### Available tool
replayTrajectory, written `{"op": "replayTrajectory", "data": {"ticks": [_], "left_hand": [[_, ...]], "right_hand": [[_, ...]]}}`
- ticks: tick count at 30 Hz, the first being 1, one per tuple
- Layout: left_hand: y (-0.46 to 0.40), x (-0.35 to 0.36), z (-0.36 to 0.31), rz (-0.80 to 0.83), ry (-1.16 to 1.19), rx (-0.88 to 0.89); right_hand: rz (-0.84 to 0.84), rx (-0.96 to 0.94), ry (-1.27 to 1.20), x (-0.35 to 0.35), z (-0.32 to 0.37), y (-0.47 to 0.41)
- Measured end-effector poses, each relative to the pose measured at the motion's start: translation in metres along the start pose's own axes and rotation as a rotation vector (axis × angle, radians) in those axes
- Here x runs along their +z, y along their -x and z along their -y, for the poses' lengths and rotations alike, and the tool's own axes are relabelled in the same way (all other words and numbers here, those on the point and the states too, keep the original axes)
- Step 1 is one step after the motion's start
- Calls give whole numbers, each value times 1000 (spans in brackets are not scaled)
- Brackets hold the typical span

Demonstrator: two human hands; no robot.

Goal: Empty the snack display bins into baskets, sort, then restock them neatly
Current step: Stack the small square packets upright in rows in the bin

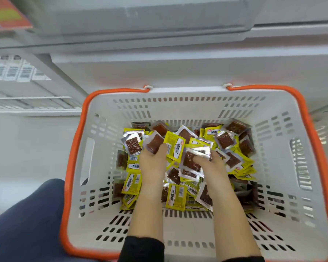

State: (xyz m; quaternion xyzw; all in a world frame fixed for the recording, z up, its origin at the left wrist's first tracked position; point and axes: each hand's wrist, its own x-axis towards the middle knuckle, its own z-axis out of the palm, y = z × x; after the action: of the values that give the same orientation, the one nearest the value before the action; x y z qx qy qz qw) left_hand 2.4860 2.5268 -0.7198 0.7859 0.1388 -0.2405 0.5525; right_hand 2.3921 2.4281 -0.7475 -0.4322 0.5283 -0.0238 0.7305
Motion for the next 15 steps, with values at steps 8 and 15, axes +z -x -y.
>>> {"op": "replayTrajectory", "data": {"ticks": [8,15], "left_hand": [[46,21,0,315,-229,491],[46,28,-14,440,-156,482]], "right_hand": [[75,-69,-367,-10,9,8],[108,-201,-480,3,26,18]]}}
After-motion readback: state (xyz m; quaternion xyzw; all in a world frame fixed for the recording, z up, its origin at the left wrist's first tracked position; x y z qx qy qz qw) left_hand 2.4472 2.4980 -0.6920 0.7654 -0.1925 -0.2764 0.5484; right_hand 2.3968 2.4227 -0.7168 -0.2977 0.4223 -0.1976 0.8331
